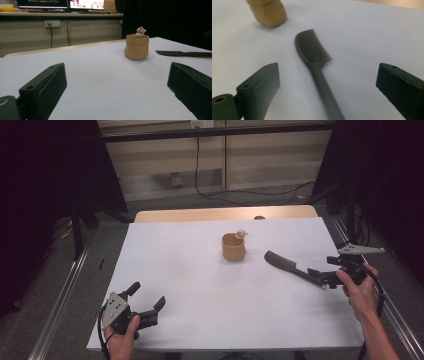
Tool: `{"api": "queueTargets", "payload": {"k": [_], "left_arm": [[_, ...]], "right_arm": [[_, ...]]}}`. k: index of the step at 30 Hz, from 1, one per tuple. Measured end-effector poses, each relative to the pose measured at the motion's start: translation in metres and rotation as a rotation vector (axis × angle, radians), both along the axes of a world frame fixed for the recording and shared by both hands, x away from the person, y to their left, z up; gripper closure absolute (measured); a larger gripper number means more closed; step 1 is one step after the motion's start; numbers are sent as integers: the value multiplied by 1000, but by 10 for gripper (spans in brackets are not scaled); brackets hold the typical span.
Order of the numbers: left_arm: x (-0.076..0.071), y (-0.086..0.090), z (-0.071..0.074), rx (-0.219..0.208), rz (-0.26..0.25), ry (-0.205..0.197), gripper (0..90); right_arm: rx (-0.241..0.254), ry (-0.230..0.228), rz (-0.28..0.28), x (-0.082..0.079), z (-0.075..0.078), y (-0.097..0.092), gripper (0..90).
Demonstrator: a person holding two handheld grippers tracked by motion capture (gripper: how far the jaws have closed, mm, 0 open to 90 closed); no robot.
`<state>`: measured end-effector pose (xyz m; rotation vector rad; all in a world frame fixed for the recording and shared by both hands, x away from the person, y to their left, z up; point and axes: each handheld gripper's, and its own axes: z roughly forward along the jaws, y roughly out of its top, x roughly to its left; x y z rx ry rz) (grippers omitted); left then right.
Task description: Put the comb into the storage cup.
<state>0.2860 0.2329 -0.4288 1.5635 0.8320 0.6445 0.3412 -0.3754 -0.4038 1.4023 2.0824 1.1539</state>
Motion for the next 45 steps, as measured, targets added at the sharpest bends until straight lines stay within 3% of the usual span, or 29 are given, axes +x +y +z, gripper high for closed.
{"api": "queueTargets", "payload": {"k": [3, 10, 13, 16, 18, 19, 26, 31, 33, 37, 38, 45], "left_arm": [[0, 0, 0, 6, 0, -5, 25], [0, 0, 0, -7, -1, -2, 25], [0, 0, 1, -3, -1, -4, 25], [1, 0, 0, 4, 0, -2, 25], [1, 0, 0, 6, -1, -2, 25], [1, 0, 0, 5, -1, -2, 25], [2, -1, 0, 5, -5, 0, 25], [2, 1, 0, 7, -1, -3, 25], [2, 1, 0, 6, -1, -3, 25], [1, 0, 1, 4, -8, -2, 25], [1, 0, 1, 7, -8, -3, 25], [2, -1, 0, 12, -7, 3, 25]], "right_arm": [[-11, -21, 7, 0, 6, 8, 71], [-36, 46, 102, 10, 12, 25, 107], [-57, 52, 113, 15, 11, 27, 109], [-102, 25, 83, 19, 11, 30, 75], [-107, 29, 80, 20, 12, 30, 46], [-118, 100, 89, 26, 10, 30, 48], [-55, 154, 102, 40, 6, 33, 39], [-48, 219, 140, 47, 1, 38, 44], [-76, 244, 174, 48, -2, 42, 47], [-87, 257, 187, 51, -2, 43, 39], [-90, 283, 200, 54, -3, 42, 43], [-117, 300, 231, 56, -6, 40, 74]]}}
